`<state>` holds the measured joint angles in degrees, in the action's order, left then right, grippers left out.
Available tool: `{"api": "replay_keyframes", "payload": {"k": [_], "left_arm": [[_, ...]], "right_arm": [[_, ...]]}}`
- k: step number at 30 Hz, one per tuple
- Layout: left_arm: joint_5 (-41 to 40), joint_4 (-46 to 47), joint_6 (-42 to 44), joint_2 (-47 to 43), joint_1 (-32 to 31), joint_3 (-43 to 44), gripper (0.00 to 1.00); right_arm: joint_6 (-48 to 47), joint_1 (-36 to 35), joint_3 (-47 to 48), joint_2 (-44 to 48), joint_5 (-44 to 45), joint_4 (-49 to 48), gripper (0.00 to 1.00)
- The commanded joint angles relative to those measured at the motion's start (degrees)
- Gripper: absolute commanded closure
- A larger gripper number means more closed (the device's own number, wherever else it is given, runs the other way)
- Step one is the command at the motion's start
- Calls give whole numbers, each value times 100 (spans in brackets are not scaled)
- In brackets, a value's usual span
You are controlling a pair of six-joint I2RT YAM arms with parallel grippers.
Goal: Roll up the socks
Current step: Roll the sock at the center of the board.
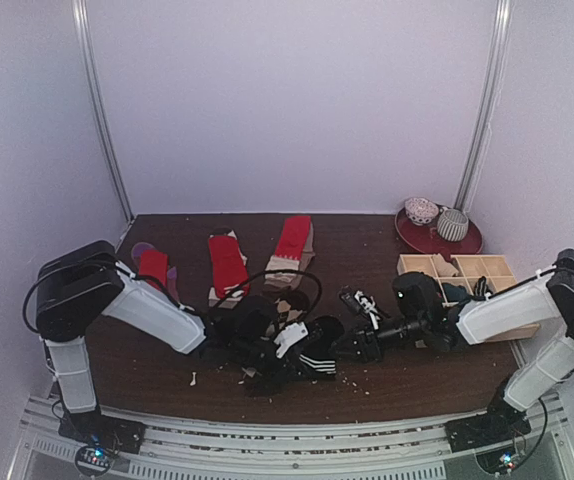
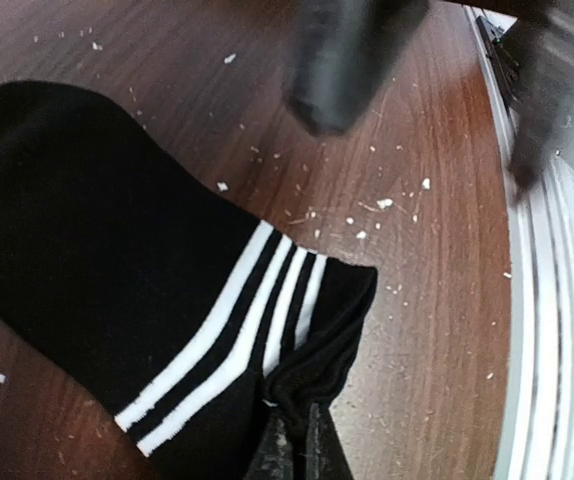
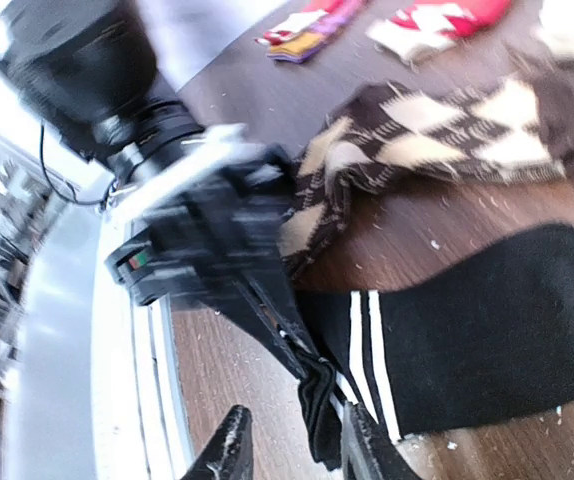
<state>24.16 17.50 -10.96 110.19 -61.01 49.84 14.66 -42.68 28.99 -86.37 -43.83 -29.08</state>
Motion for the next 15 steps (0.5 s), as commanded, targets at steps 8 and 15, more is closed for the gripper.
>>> {"api": "replay_keyframes", "payload": {"k": [8, 15], "left_arm": [[568, -1552, -1022, 436, 72, 409, 100], [714, -1480, -1101, 599, 151, 337, 100]], "right_arm": [[-2673, -1472, -630, 600, 1978, -506, 63], [-3151, -1730, -471, 182, 2243, -246, 62]]}}
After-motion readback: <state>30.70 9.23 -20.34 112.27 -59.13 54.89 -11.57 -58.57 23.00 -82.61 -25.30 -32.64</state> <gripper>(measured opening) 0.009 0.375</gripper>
